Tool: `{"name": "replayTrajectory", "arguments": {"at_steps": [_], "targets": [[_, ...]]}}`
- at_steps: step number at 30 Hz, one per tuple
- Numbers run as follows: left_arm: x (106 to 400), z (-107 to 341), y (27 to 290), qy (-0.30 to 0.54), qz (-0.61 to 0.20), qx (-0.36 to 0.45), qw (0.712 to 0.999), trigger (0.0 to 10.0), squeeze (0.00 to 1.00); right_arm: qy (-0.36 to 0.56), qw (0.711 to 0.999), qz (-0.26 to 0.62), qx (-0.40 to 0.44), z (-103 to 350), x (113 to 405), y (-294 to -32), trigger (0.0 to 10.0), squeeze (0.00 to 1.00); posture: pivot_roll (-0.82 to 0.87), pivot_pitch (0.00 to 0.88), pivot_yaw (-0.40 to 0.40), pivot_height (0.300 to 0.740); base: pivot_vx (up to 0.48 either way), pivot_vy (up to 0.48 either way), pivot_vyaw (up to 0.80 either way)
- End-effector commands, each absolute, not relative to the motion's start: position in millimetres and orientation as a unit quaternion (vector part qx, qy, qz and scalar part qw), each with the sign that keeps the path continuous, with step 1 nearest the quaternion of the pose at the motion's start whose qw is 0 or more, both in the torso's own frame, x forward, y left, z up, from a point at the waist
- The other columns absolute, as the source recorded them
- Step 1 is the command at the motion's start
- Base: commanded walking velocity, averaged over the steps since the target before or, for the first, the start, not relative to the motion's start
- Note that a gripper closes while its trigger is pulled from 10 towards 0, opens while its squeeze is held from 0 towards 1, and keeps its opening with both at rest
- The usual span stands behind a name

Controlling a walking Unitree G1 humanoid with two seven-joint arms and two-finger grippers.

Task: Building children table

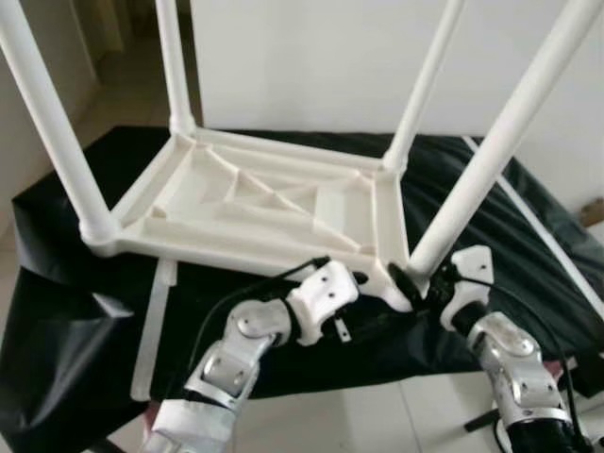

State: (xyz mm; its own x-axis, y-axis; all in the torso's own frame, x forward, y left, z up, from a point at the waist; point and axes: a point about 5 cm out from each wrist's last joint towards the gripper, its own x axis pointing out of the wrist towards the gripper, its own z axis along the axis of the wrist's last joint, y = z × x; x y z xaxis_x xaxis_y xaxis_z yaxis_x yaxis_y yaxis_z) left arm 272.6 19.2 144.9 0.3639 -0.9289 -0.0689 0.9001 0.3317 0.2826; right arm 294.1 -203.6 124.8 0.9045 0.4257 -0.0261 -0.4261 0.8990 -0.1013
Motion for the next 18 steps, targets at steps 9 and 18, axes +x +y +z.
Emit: {"name": "replayTrajectory", "arguments": {"at_steps": [9, 18], "targets": [[276, 144, 21, -0.048, -0.543, 0.14, 0.826, 10.0, 0.0, 0.02, 0.964, 0.251, -0.09, 120, 304, -216, 0.0, 0.0, 0.12, 0.0, -0.105, 0.74, 0.0, 0.0, 0.0], [276, 143, 21, -0.051, -0.539, 0.146, 0.828, 10.0, 0.0, 0.026, 0.963, 0.253, -0.086, 110, 297, -212, 9.1, 0.0, 0.11, 0.0, -0.096, 0.74, 0.0, 0.0, 0.0]]}}
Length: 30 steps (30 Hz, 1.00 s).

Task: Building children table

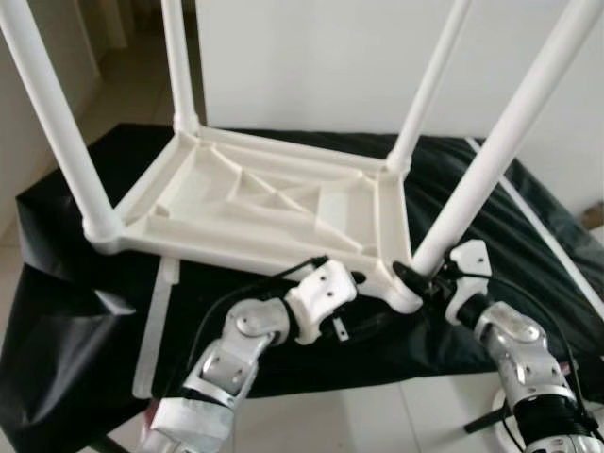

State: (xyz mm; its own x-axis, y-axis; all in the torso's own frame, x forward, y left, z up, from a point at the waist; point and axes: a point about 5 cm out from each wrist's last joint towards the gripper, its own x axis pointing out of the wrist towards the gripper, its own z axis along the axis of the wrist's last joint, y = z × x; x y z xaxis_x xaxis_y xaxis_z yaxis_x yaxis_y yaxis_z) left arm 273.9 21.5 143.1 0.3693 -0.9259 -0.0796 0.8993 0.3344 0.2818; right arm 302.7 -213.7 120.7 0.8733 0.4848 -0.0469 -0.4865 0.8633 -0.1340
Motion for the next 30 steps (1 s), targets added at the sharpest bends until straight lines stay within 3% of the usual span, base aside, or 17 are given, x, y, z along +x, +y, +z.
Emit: {"name": "replayTrajectory", "arguments": {"at_steps": [1, 2, 10, 14, 22, 30], "targets": [[276, 143, 21, -0.051, -0.54, 0.147, 0.827, 10.0, 0.0, 0.025, 0.964, 0.251, -0.085, 109, 297, -212, 9.1, 0.0, 0.11, 0.0, -0.096, 0.74, 0.0, 0.0, 0.0], [276, 143, 21, -0.051, -0.54, 0.146, 0.827, 10.0, 0.0, 0.023, 0.966, 0.247, -0.078, 110, 297, -211, 10.0, 0.0, 0.1, 0.0, -0.088, 0.74, 0.0, 0.0, 0.0], [275, 141, 22, -0.049, -0.542, 0.149, 0.825, 10.0, 0.0, 0.024, 0.986, 0.156, -0.049, 110, 297, -209, 10.0, 0.0, 0.09, 0.0, -0.077, 0.74, 0.0, 0.0, 0.0], [275, 142, 21, -0.05, -0.545, 0.15, 0.823, 10.0, 0.0, 0.008, 0.997, 0.08, 0.014, 112, 296, -204, 10.0, 0.0, 0.09, 0.0, -0.076, 0.74, 0.0, 0.0, 0.0], [273, 145, 20, -0.054, -0.548, 0.14, 0.823, 10.0, 0.0, 0.043, 0.996, -0.039, 0.072, 99, 291, -175, 10.0, 0.0, 0.1, 0.0, -0.08, 0.74, 0.0, 0.0, 0.0], [273, 146, 20, -0.057, -0.546, 0.139, 0.824, 10.0, 0.0, 0.059, 0.988, -0.092, 0.112, 98, 297, -148, 10.0, 0.0, 0.11, 0.0, -0.086, 0.74, 0.0, 0.0, 0.0]]}}
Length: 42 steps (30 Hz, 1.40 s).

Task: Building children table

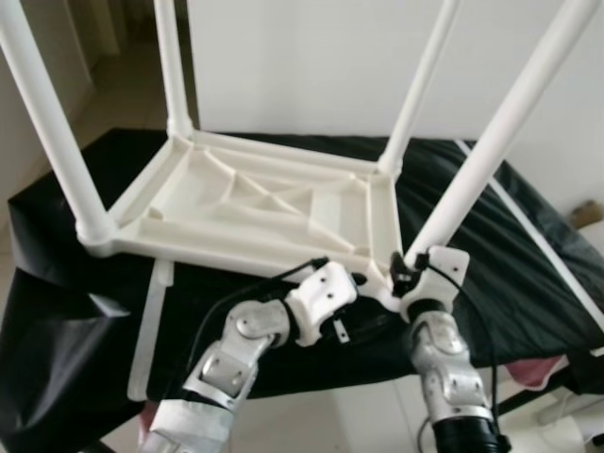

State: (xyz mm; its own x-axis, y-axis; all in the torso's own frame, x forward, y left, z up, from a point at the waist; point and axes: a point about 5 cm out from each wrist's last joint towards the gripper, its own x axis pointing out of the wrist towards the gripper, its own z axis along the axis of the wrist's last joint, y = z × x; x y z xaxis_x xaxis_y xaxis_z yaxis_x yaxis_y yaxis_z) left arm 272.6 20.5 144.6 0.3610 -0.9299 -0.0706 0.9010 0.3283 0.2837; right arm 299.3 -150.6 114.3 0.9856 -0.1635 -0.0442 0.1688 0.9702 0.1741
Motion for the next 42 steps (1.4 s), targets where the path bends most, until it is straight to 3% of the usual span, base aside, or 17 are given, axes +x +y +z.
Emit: {"name": "replayTrajectory", "arguments": {"at_steps": [1, 11, 12, 18, 19, 20, 42], "targets": [[273, 146, 20, -0.057, -0.546, 0.139, 0.824, 10.0, 0.0, 0.06, 0.987, -0.094, 0.115, 99, 298, -146, 10.0, 0.0, 0.11, 0.0, -0.087, 0.74, 0.0, 0.0, 0.0], [273, 148, 19, -0.06, -0.547, 0.139, 0.824, 10.0, 0.0, 0.062, 0.988, -0.09, 0.11, 101, 299, -145, 10.0, 0.0, 0.11, 0.0, -0.089, 0.74, 0.0, 0.0, 0.0], [273, 148, 20, -0.059, -0.546, 0.139, 0.824, 10.0, 0.0, 0.049, 0.989, -0.082, 0.111, 105, 298, -148, 10.0, 1.0, 0.11, 0.0, -0.09, 0.74, 0.0, 0.0, 0.0], [273, 147, 20, -0.058, -0.546, 0.14, 0.824, 10.0, 0.0, 0.033, 0.991, -0.079, 0.106, 109, 297, -150, 10.0, 1.0, 0.11, 0.0, -0.089, 0.74, 0.0, 0.0, 0.0], [272, 146, 20, -0.057, -0.546, 0.14, 0.824, 10.0, 0.0, 0.027, 0.991, -0.079, 0.103, 110, 296, -151, 10.0, 0.38, 0.11, 0.0, -0.089, 0.74, 0.0, 0.0, 0.0], [271, 146, 20, -0.057, -0.547, 0.141, 0.824, 10.0, 0.0, 0.026, 0.992, -0.078, 0.101, 111, 296, -151, 10.0, 0.0, 0.1, 0.0, -0.088, 0.74, 0.0, 0.0, 0.0], [273, 152, 20, -0.063, -0.542, 0.14, 0.826, 10.0, 0.0, 0.009, 0.995, -0.037, 0.095, 120, 299, -167, 10.0, 0.0, 0.1, 0.0, -0.077, 0.74, 0.0, 0.0, 0.0]]}}
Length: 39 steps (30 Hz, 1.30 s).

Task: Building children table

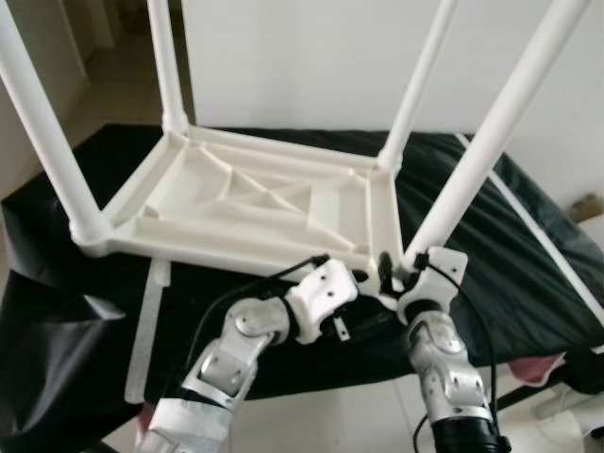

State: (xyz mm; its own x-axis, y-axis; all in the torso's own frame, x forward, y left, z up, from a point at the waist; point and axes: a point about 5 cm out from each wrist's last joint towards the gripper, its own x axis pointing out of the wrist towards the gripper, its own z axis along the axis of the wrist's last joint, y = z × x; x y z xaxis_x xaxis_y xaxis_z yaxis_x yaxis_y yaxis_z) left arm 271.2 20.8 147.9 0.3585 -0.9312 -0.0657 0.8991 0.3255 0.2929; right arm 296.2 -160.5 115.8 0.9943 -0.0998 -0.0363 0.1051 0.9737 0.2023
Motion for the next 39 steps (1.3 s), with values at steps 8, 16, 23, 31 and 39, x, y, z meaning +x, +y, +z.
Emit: {"name": "replayTrajectory", "arguments": {"at_steps": [8, 16, 23, 31, 39], "targets": [[273, 153, 20, -0.064, -0.546, 0.134, 0.825, 10.0, 0.0, 0.0, 0.997, 0.0, 0.071, 125, 301, -179, 10.0, 0.0, 0.09, 0.0, -0.078, 0.74, 0.0, 0.0, 0.0], [275, 146, 20, -0.058, -0.549, 0.163, 0.818, 10.0, 0.0, -0.001, 0.993, 0.116, 0.003, 129, 308, -191, 10.0, 0.0, 0.09, 0.0, -0.079, 0.74, 0.0, 0.0, 0.0], [276, 147, 18, -0.059, -0.547, 0.168, 0.818, 10.0, 0.0, 0.02, 0.982, 0.188, -0.024, 122, 311, -191, 7.6, 0.0, 0.1, 0.0, -0.089, 0.74, 0.0, 0.0, 0.0], [274, 146, 17, -0.059, -0.545, 0.163, 0.821, 10.0, 0.0, 0.037, 0.975, 0.216, -0.034, 112, 306, -190, 0.0, 0.0, 0.1, 0.0, -0.089, 0.74, 0.0, 0.0, 0.0], [274, 146, 17, -0.059, -0.547, 0.16, 0.819, 10.0, 0.0, 0.037, 0.98, 0.196, -0.016, 110, 303, -193, 10.0, 0.0, 0.09, 0.0, -0.08, 0.74, 0.0, 0.0, 0.0]]}}
